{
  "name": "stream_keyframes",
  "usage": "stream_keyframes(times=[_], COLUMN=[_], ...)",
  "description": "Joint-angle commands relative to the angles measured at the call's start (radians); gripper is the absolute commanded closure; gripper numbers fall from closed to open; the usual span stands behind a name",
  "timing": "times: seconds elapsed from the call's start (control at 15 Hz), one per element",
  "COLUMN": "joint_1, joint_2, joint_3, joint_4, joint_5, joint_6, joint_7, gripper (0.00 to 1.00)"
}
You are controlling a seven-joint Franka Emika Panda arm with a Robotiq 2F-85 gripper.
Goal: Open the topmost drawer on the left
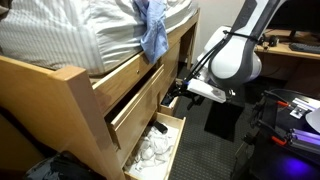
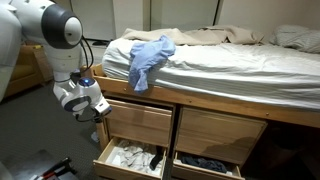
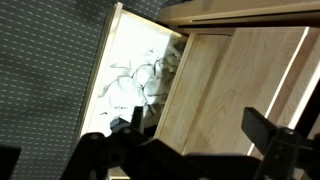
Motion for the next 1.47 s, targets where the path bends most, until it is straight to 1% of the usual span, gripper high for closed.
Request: stream_keyframes(times=[0.0,0.13,0.27,0.33,0.4,0.47,0.53,0.6,0.73,0.8,0.87,1.0,1.2,1.27,1.33,1.4], joint_1=[0.0,-0.017,-0.022,-0.004,-0.001,0.017,0.035,0.038,0.038,0.013,0.029,0.026,0.026,0.038,0.051,0.05], joint_2=[0.035,0.094,0.108,0.113,0.123,0.14,0.171,0.187,0.253,0.299,0.194,0.257,0.289,0.277,0.297,0.319], joint_3=[-0.012,-0.006,-0.003,-0.028,-0.041,-0.065,-0.09,-0.098,-0.104,-0.082,-0.093,-0.092,-0.091,-0.1,-0.115,-0.114], joint_4=[0.016,0.048,0.063,0.1,0.159,0.205,0.283,0.332,0.462,0.518,0.396,0.479,0.505,0.504,0.535,0.557], joint_5=[-0.066,-0.097,-0.099,-0.095,-0.11,-0.127,-0.145,-0.162,-0.192,-0.217,-0.177,-0.19,-0.192,-0.186,-0.181,-0.181], joint_6=[0.034,0.055,0.055,0.05,0.05,0.051,0.052,0.05,0.04,0.038,0.036,0.035,0.037,0.037,0.037,0.037], joint_7=[0.041,0.041,0.041,0.043,0.054,0.05,0.047,0.043,0.038,0.037,0.041,0.035,0.033,0.03,0.032,0.036], gripper=[0.0,0.0,0.0,0.0,0.0,0.0,0.0,0.0,0.0,0.0,0.0,0.0,0.0,0.0,0.0,0.0])
